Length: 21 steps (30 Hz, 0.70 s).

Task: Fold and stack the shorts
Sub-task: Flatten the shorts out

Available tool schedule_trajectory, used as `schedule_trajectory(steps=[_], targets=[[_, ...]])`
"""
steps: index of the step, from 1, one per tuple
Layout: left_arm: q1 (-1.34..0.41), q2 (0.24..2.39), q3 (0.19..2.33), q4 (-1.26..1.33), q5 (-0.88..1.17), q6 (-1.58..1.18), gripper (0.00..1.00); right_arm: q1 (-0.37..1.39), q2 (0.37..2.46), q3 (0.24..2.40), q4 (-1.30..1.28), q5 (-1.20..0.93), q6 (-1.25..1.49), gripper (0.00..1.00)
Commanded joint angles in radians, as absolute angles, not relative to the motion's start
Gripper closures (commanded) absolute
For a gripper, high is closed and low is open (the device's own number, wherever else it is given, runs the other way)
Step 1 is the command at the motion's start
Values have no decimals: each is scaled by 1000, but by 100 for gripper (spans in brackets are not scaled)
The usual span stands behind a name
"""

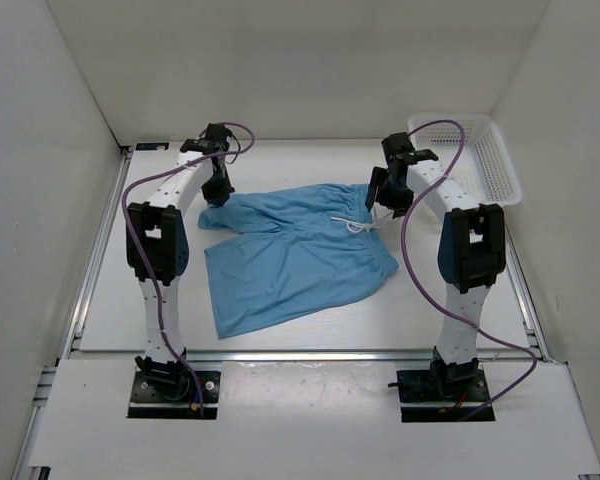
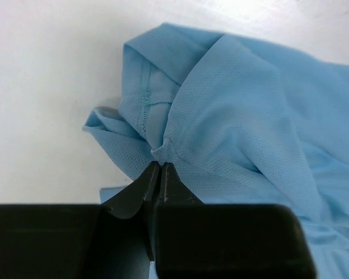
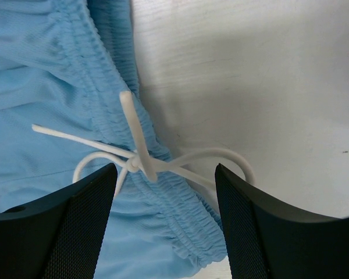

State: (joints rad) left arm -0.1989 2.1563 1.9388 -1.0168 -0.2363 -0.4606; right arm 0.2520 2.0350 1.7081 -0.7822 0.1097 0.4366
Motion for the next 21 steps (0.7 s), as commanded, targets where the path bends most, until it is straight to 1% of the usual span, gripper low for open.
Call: schedule_trajectory(steps=[1, 2, 4, 6, 7, 8, 9, 11, 13, 14, 15, 16, 17, 18, 19, 20, 21], targets=[[-199, 2115, 1865, -1000, -273, -491, 85, 256, 1971, 1692, -770, 107, 423, 27], [-199, 2115, 1865, -1000, -273, -491, 83, 256, 1962, 1680, -770, 107, 423, 27], [-199, 2138, 1865, -1000, -264, -479, 65, 256, 1962, 1680, -761, 97, 423, 27], [-199, 2147, 1884, -1000, -242, -479, 54, 256, 1962, 1680, -761, 97, 423, 27], [-199, 2157, 1902, -1000, -233, -479, 52, 256, 1962, 1680, -761, 97, 414, 27], [-199, 2157, 1931, -1000, -233, -479, 37, 256, 1962, 1680, -761, 84, 414, 27], [-199, 2167, 1948, -1000, -233, -479, 30, 256, 1971, 1701, -761, 84, 414, 26], [-187, 2195, 2023, -1011, -233, -468, 29, 256, 2008, 1739, -771, 84, 405, 26], [-178, 2226, 2081, -1020, -224, -468, 29, 256, 2049, 1834, -790, 84, 405, 26], [-167, 2270, 2112, -1020, -224, -459, 29, 256, 2103, 1874, -813, 84, 394, 26], [-154, 2296, 2187, -1034, -192, -459, 29, 256, 2133, 1916, -830, 84, 394, 26], [-153, 2325, 2225, -1034, -180, -447, 29, 256, 2193, 2007, -847, 84, 394, 26], [-144, 2386, 2267, -1072, -169, -446, 29, 256, 2221, 2052, -860, 84, 394, 26], [-144, 2416, 2349, -1090, -157, -446, 28, 256, 2245, 2122, -873, 84, 394, 26], [-144, 2439, 2377, -1101, -156, -446, 28, 256, 2267, 2150, -882, 84, 394, 26], [-134, 2469, 2391, -1101, -156, -446, 11, 256, 2307, 2178, -882, 84, 394, 26], [-133, 2482, 2401, -1101, -143, -446, 6, 256, 2328, 2204, -882, 75, 394, 26]])
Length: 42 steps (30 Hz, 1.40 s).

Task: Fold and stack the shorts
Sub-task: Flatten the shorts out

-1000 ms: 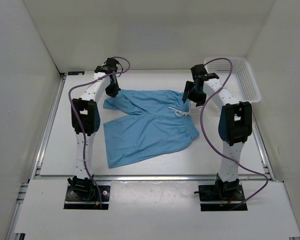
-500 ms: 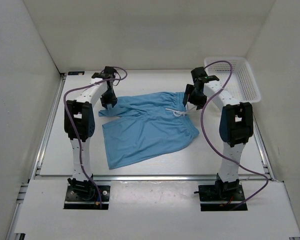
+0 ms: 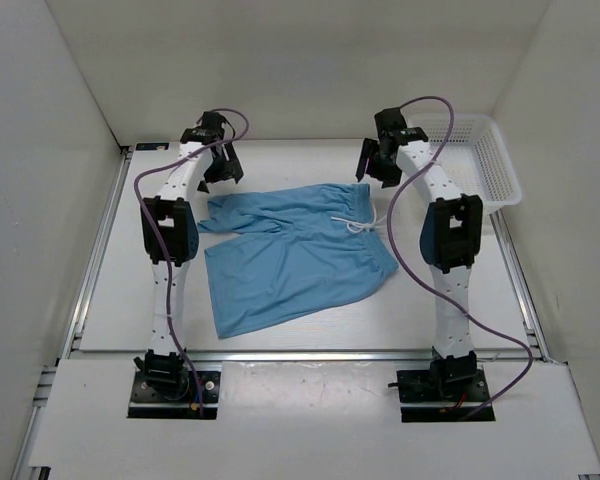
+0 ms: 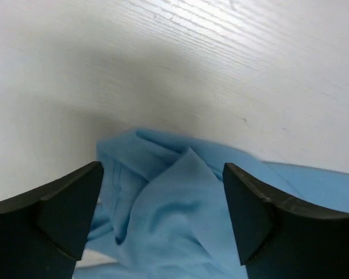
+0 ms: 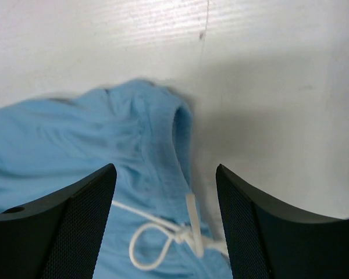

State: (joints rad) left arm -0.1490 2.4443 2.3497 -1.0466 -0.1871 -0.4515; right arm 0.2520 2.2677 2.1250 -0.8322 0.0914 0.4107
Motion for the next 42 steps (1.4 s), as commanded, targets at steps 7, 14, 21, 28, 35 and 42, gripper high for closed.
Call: schedule_trajectory(steps=[7, 14, 21, 28, 35, 42], targets=[[-91, 2552, 2401, -1092, -52, -437, 0, 238, 2519, 2378, -900, 57, 403, 26], [-91, 2563, 2401, -1074, -31, -417, 90, 238, 2520, 2349, -881, 26, 394, 58], [-71, 2445, 2401, -1042, -31, -417, 90, 238, 2390, 2327, -844, 66, 403, 100], [-37, 2283, 2411, -1042, 21, -426, 90, 238, 2205, 2251, -834, 75, 404, 100], [-6, 2027, 2381, -1042, 83, -445, 90, 238, 1906, 2107, -813, 107, 373, 100], [-6, 1718, 2293, -1042, 123, -488, 90, 238, 1588, 1941, -804, 92, 331, 100]])
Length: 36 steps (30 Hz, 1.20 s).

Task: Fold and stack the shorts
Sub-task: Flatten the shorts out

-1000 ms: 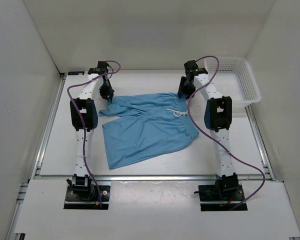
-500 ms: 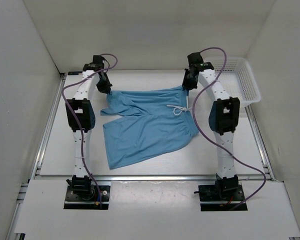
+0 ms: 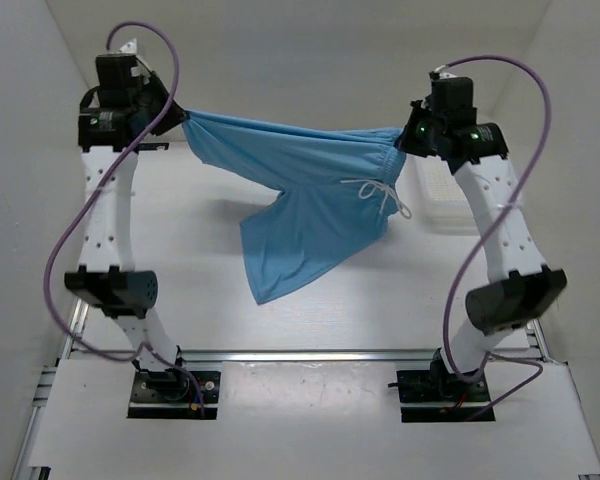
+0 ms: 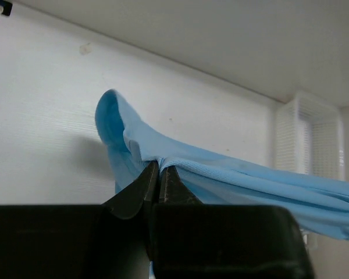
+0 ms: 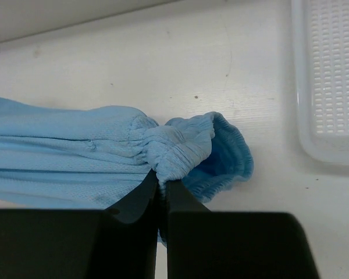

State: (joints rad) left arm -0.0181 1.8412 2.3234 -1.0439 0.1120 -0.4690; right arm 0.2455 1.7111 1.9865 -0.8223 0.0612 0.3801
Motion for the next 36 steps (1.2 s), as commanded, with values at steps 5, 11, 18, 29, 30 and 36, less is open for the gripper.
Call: schedule_trajectory(steps=[5, 11, 18, 29, 30, 36], targets=[[-6, 1474, 2231, -1042, 109, -515, 90, 247, 1358, 1873, -804, 43, 296, 100], [-6, 1277, 2223, -1084, 46, -548, 90, 247, 1190, 1916, -882, -32, 278, 100], [-6, 1258, 2508, -1218, -72, -548, 90, 247, 1121, 2048, -980, -83, 259, 100], [-6, 1334, 2304, -1067, -83, -497, 90, 247, 1157, 1895, -957, 38, 241, 100], [-6, 1348, 2263, -1042, -74, -497, 90, 247, 1185, 1855, -933, 49, 241, 100], [-6, 1639, 2160, -956, -55, -442, 90, 247, 1442, 1648, -688, 71, 290, 100]])
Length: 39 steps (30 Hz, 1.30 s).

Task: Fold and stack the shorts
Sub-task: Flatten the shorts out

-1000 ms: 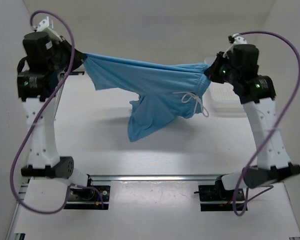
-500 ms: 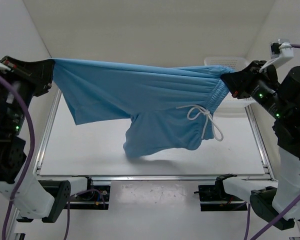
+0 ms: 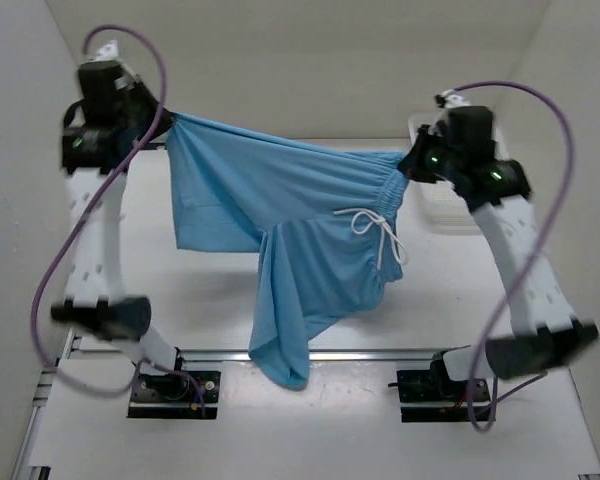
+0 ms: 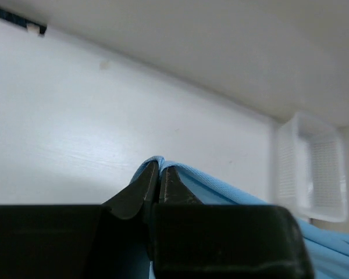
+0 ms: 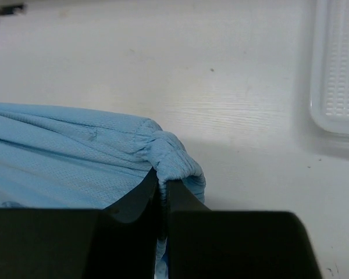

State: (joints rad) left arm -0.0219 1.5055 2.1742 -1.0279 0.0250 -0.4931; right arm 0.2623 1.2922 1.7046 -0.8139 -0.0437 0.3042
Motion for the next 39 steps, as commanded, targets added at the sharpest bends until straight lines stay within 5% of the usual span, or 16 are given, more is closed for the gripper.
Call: schedule_trajectory(steps=[1, 2, 3, 4, 5, 8, 12, 18, 23, 26, 31, 36, 39], targets=[[-6, 1776, 2190, -947, -43, -433, 90, 247, 1503, 1657, -637, 80, 313, 95], [-6, 1857, 2286, -946, -29, -423, 90, 247, 1651, 1687, -637, 80, 322, 83], [-6, 1947, 2362, -946, -12, -423, 76, 247, 1730, 1798, -626, 103, 334, 43], [-6, 2143, 2447, -960, 6, -405, 50, 247, 1809, 1874, -658, 123, 365, 31], [-6, 2245, 2671, -1038, 15, -405, 29, 247, 1963, 1960, -699, 133, 382, 24], [8, 2451, 2890, -1166, 93, -423, 0, 256, 2120, 2236, -829, 160, 420, 19], [8, 2199, 2294, -930, 60, -434, 0, 267, 2042, 2100, -775, 173, 420, 15], [-32, 2004, 1990, -930, 14, -434, 5, 267, 1812, 1666, -677, 115, 434, 17], [-115, 1862, 1666, -920, -14, -474, 36, 267, 1672, 1345, -629, 29, 483, 21], [-152, 1801, 1507, -893, -77, -498, 46, 267, 1614, 1193, -598, -38, 494, 25], [-118, 1793, 1465, -868, -135, -535, 52, 267, 1557, 1083, -549, -71, 505, 37], [-54, 1940, 1687, -868, -146, -516, 51, 267, 1601, 1098, -561, -67, 525, 34], [-34, 2071, 1826, -893, -121, -506, 58, 267, 1634, 1121, -561, -67, 525, 32]])
